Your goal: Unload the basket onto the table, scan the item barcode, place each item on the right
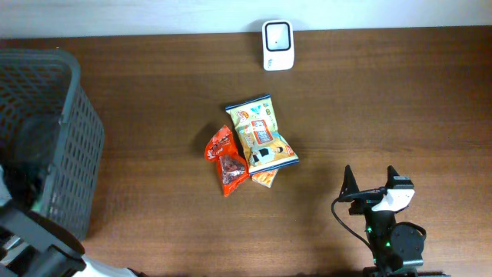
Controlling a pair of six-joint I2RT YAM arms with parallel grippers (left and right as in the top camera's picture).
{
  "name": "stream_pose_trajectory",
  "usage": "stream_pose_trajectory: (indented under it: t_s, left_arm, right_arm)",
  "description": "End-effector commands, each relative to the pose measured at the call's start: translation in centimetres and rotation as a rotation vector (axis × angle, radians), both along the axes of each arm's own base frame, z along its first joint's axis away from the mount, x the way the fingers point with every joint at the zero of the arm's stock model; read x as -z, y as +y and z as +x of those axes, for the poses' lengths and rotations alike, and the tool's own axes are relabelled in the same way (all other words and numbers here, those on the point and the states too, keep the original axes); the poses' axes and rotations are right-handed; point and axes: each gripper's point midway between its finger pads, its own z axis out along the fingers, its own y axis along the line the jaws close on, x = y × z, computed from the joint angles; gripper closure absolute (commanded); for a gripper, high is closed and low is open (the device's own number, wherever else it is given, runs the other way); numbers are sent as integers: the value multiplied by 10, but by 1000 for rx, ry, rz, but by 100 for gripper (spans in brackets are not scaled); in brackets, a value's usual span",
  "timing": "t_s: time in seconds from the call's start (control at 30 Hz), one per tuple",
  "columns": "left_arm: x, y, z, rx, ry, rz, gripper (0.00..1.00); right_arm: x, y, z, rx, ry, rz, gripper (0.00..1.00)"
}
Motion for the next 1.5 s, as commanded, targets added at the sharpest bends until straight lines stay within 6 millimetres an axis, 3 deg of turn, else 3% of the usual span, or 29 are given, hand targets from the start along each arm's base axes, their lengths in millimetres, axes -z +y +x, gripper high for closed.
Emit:
stream_pose_trajectory:
  t_s: [0.0,0.03,0.07,0.13,0.17,0.23,0.27,0.33,0.43,0.47,0.53,0.63,0.73,0.8,0.83,0.9,0.93,1.0,1.1,1.13,1.17,1.2,1.23,1.27,1.3,1.47]
  left_arm:
    - [-111,5,47,123,-326,107,100]
    - [-165,-14,71,252,-520,125,100]
    - [-202,-32,81,312,-633,142,100]
    - [-250,-67,90,416,-777,170,100]
    - [-274,-97,96,501,-853,184,100]
    - [-299,-156,103,654,-923,178,100]
    - [-304,-194,108,756,-950,143,100]
    - [-301,-255,118,917,-960,63,100]
    - [-268,-352,132,1158,-865,-45,100]
    - [-258,-376,133,1215,-840,-82,100]
    - [-214,-428,141,1333,-706,-84,100]
    - [-145,-475,151,1433,-510,-63,100]
    - [-70,-490,161,1466,-309,-51,99]
    - [-32,-493,158,1475,-200,-80,88]
    - [-24,-495,156,1479,-179,-94,80]
    - [-22,-497,156,1481,-175,-103,50]
    - [-22,-497,156,1481,-175,-103,40]
    - [-28,-494,157,1485,-180,-99,37]
    - [-109,-473,168,1513,-282,-44,26]
    - [-143,-460,169,1488,-330,-17,10]
    - [-177,-441,167,1451,-375,11,2]
    - [-199,-423,163,1417,-396,39,1]
    - [-232,-386,154,1346,-424,117,0]
    - [-243,-377,153,1359,-447,145,0]
    - [-264,-354,145,1312,-493,185,0]
    - [-317,-309,109,1261,-606,314,1]
  right_arm:
    - [3,-3,0,14,6,-4,2]
    - [3,-3,0,14,6,-4,2]
    - [3,-3,0,14,6,-4,2]
    - [3,-3,0,14,6,-4,2]
    - [3,-3,0,14,6,-4,1]
    - [3,-3,0,14,6,-4,2]
    - [3,-3,0,14,6,-4,2]
    - [3,-3,0,14,6,-4,2]
    - [3,-3,0,14,6,-4,2]
    - [3,-3,0,14,6,-4,2]
    - [3,-3,0,15,6,-4,2]
    - [3,-3,0,15,6,-4,2]
    - [3,-3,0,14,6,-4,2]
    - [3,-3,0,14,6,-4,2]
    - [3,-3,0,14,6,-4,1]
    - [3,-3,0,14,6,-4,2]
    - [3,-3,0,14,6,-4,2]
    - [3,-3,0,14,6,-4,2]
    - [3,-3,0,15,6,-4,2]
    - [3,-3,0,14,6,-4,2]
    - [3,-3,0,14,6,-4,2]
    - [3,-3,0,14,6,-4,2]
    - [3,-3,0,14,6,-4,2]
    - [3,-3,0,14,6,-4,2]
    - [3,-3,0,14,6,-4,2]
    - [3,-3,0,14,6,-4,2]
